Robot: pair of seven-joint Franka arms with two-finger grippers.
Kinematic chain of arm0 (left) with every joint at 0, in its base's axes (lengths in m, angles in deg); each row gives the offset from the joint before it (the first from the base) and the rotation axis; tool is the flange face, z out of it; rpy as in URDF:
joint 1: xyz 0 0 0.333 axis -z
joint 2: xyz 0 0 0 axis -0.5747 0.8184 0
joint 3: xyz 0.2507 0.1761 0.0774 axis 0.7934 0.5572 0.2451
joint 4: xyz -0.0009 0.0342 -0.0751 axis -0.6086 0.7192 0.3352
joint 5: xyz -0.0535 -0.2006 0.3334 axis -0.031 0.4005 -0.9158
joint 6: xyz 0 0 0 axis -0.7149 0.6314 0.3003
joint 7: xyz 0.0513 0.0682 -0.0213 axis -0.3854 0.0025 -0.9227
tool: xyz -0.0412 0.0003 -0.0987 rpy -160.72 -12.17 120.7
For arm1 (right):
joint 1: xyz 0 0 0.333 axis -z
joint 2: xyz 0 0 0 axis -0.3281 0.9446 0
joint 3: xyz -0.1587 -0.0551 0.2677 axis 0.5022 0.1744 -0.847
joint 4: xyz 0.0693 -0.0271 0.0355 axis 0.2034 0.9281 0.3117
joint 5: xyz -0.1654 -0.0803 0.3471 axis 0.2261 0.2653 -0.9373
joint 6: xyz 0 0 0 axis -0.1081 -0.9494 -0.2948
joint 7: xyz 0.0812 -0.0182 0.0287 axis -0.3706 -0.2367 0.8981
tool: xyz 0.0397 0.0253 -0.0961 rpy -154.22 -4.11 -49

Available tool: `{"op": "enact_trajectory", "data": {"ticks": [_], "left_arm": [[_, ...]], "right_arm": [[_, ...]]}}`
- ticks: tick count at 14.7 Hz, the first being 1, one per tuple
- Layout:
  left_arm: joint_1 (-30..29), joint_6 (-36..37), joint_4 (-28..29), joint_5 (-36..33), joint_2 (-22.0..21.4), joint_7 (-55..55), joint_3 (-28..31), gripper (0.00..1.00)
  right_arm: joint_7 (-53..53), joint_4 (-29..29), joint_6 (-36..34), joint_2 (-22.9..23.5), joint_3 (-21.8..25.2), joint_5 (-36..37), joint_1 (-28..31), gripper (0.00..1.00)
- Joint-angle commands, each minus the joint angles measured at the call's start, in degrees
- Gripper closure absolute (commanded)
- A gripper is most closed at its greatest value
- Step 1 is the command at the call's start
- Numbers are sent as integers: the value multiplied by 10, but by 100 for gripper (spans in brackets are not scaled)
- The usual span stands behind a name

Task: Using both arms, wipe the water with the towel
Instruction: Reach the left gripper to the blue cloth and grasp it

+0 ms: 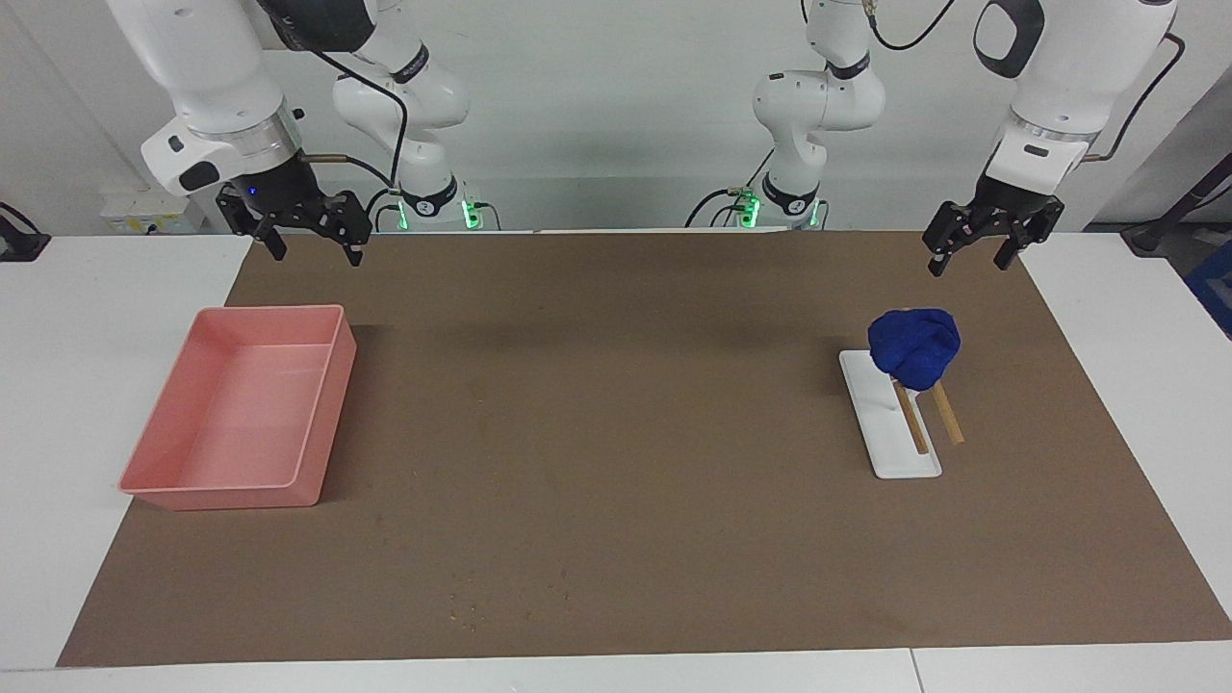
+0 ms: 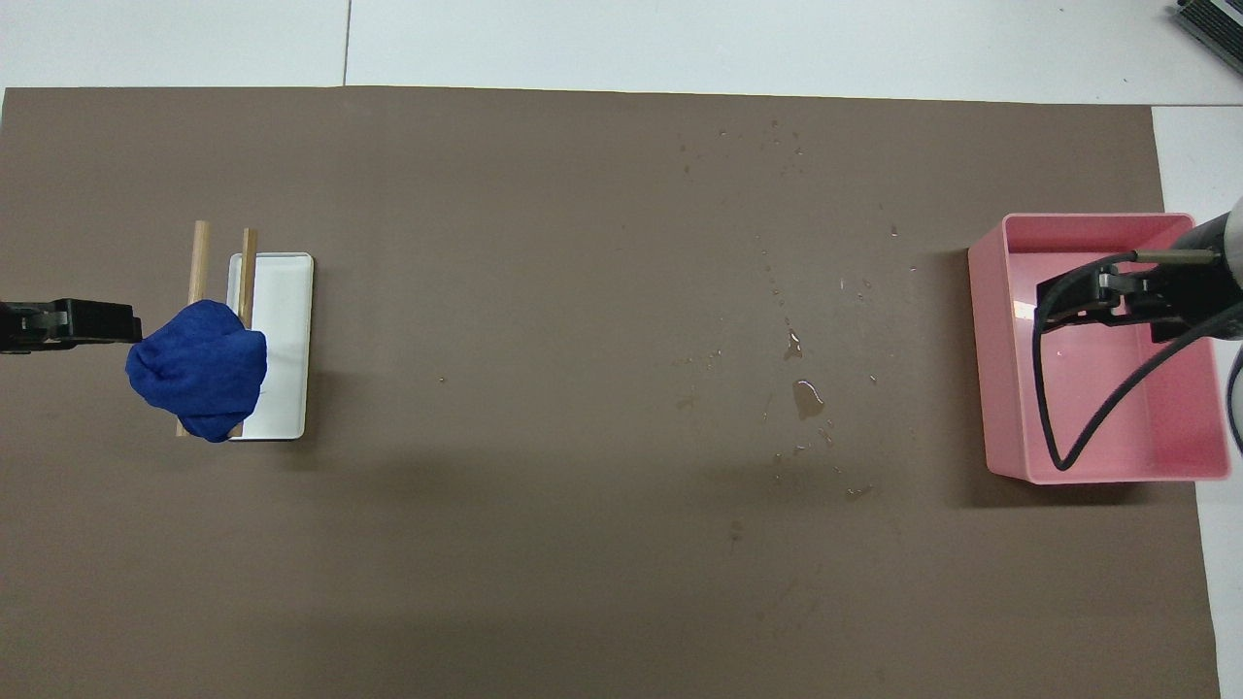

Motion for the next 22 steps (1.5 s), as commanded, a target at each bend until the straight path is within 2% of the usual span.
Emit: {"op": "enact_trajectory", "data": {"ticks": [1, 3, 7, 10, 12, 16, 17, 19, 22], "left_arm": [[-7, -65, 58, 3, -16, 6, 0, 0], [-23, -93, 83, 3, -10, 10, -1, 0], [-27, -106, 89, 2, 15, 43, 0, 0], [-28, -160, 127, 2, 37, 42, 0, 0], [-38, -190, 156, 2, 39, 43, 0, 0], [-39, -198, 161, 2, 43, 43, 0, 0], [-39, -198, 162, 2, 44, 42, 0, 5], [-37, -193, 156, 2, 49, 35, 0, 45], [-35, -170, 153, 2, 48, 31, 0, 92]], "right_arm": [[-6, 9, -6, -9, -2, 5, 3, 0], [-6, 9, -5, -9, -2, 5, 3, 0], [-6, 15, -4, -12, -2, 5, 3, 0], [-5, 23, -4, -15, -1, 5, 3, 0], [-5, 25, -3, -17, -1, 5, 3, 0], [-5, 29, -3, -18, -1, 5, 3, 0], [-5, 29, -3, -18, -1, 4, 3, 0], [-5, 29, -4, -18, -1, 4, 3, 0], [-5, 29, -2, -19, -1, 4, 3, 0]]}}
